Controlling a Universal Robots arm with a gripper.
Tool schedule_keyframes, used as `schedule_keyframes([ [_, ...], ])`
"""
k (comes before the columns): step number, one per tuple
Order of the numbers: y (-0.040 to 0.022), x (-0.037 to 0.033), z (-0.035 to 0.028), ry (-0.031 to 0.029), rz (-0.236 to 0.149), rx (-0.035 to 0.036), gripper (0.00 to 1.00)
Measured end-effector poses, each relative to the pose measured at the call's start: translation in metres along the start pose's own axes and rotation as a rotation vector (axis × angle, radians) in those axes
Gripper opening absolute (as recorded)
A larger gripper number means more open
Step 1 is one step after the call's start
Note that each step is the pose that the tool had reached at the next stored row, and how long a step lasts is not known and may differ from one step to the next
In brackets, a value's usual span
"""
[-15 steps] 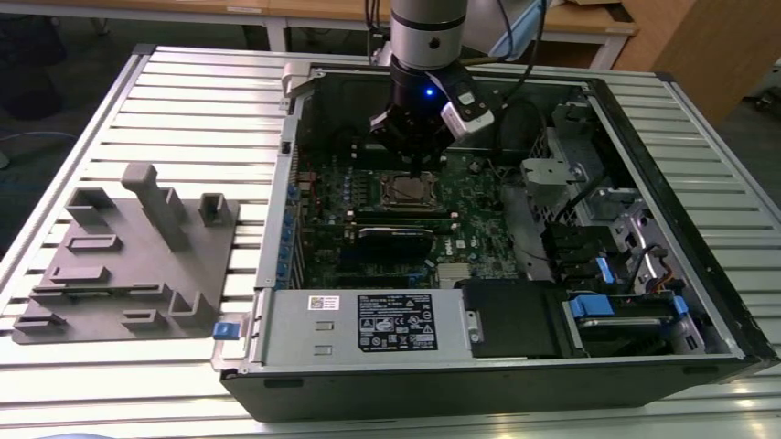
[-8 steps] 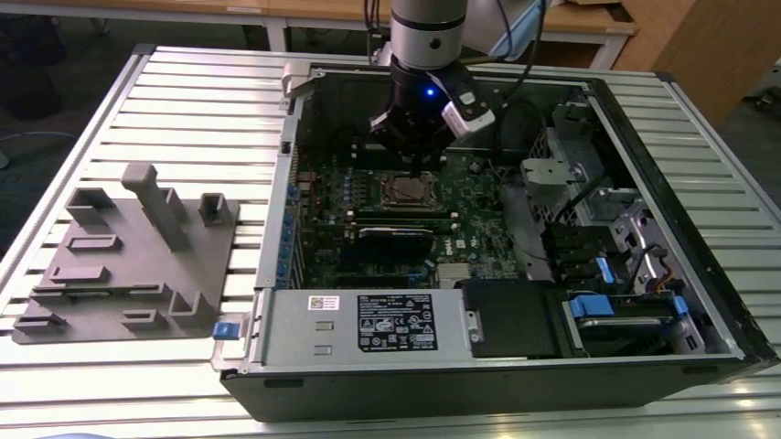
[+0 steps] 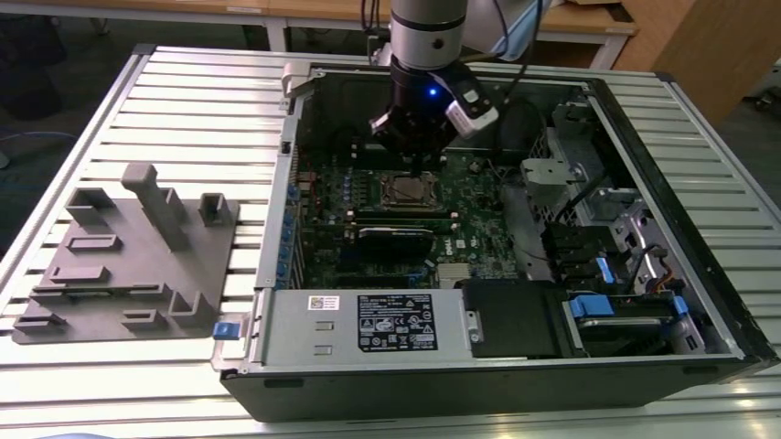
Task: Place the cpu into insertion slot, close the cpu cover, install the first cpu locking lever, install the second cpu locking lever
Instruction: 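Install the second cpu locking lever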
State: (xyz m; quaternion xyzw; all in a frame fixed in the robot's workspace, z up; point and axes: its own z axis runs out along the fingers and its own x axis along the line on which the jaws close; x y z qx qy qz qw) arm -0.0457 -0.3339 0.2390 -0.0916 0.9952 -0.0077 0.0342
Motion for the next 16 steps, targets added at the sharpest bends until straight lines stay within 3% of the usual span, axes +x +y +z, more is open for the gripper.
schedule_keyframes([
  [2,0.0000,0.0000,0.0000,-0.0004,-0.018,-0.0012,0.11],
  [16,0.0000,0.0000,0.0000,-0.0006,-0.025,-0.0017,0.11],
])
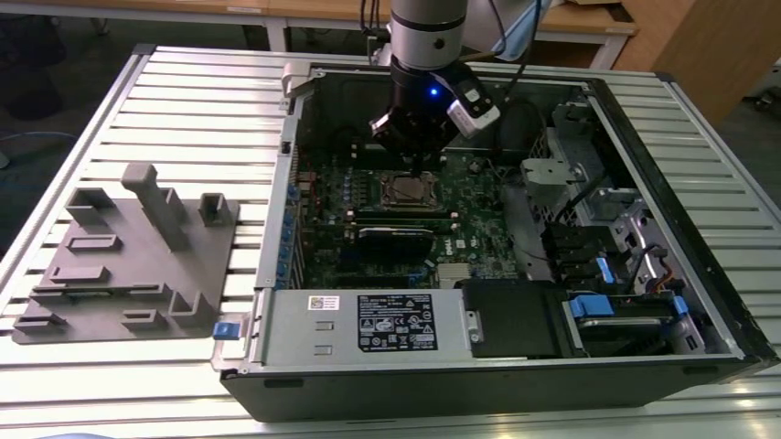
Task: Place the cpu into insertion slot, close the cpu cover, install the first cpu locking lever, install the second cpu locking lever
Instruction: 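Install the second cpu locking lever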
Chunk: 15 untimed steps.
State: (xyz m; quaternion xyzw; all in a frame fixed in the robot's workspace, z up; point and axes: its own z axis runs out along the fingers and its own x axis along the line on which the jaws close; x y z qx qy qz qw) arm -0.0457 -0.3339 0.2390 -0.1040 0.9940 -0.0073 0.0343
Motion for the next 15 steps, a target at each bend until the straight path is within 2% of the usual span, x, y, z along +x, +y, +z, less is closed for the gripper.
schedule_keyframes([
  [10,0.0000,0.0000,0.0000,-0.0001,-0.004,-0.0003,0.11],
  [12,0.0000,0.0000,0.0000,-0.0010,-0.047,-0.0032,0.11],
  [15,0.0000,0.0000,0.0000,-0.0017,-0.077,-0.0052,0.11],
])
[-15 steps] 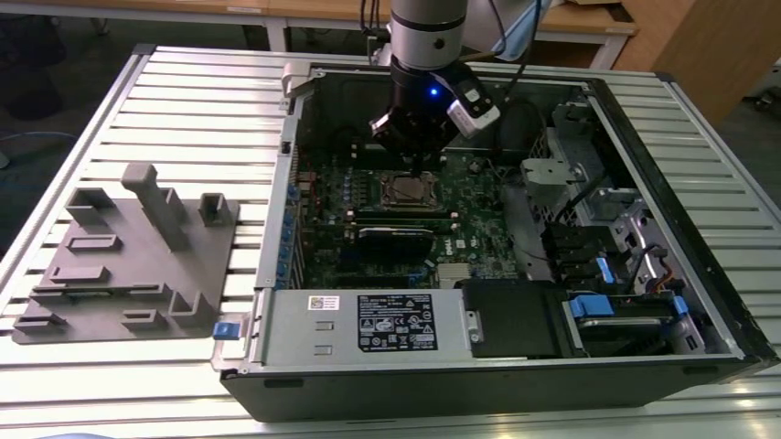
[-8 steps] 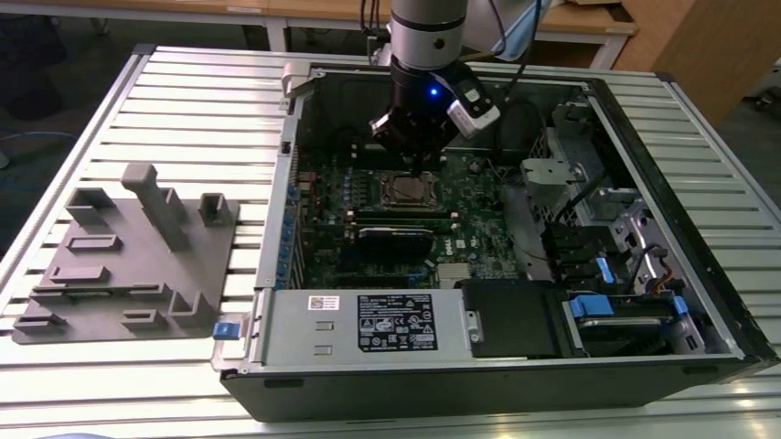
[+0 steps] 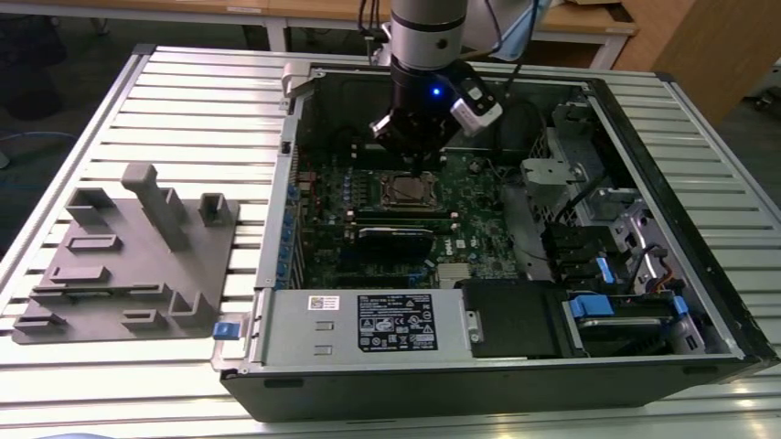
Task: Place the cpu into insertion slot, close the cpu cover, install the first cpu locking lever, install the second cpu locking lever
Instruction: 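Install the second cpu locking lever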
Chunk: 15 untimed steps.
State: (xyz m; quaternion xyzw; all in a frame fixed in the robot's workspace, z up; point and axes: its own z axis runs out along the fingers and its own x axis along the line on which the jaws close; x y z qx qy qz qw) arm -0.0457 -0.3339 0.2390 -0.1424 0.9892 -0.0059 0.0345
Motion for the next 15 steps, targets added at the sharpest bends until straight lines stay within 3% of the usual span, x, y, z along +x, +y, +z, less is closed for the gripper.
schedule_keyframes([
  [15,0.0000,0.0000,0.0004,-0.0049,-0.223,-0.0149,0.11],
])
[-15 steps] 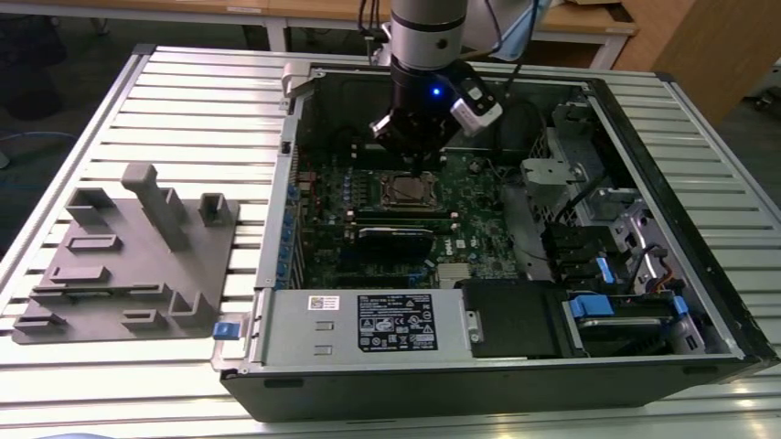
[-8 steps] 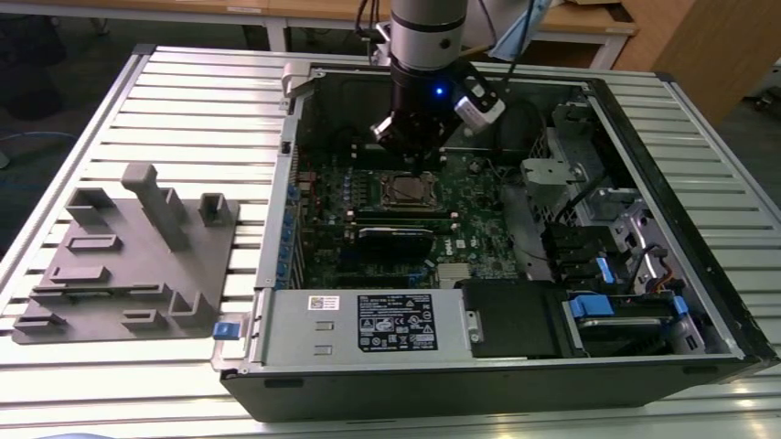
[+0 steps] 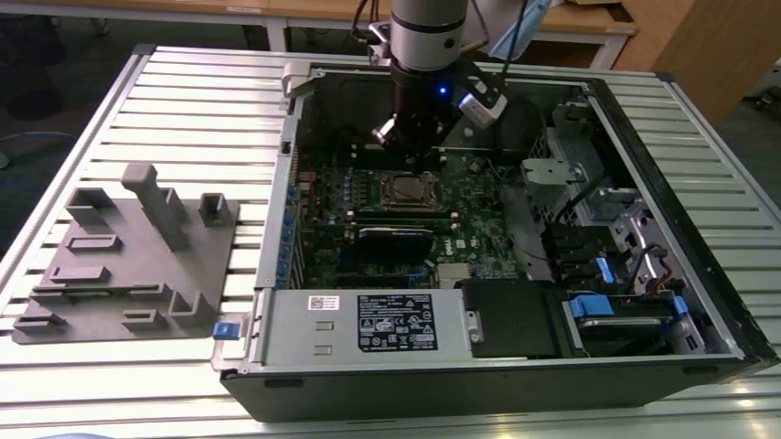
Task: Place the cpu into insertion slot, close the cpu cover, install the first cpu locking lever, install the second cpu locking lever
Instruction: 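Install the second cpu locking lever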
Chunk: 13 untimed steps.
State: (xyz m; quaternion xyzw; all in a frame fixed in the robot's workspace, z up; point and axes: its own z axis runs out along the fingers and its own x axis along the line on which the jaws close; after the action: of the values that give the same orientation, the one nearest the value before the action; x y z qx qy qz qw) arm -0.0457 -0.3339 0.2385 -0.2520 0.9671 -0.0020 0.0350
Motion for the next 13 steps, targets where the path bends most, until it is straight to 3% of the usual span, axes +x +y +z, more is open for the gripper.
schedule_keyframes([
  [13,-0.0001,0.0000,0.0000,0.0001,0.002,0.0001,0.11],
])
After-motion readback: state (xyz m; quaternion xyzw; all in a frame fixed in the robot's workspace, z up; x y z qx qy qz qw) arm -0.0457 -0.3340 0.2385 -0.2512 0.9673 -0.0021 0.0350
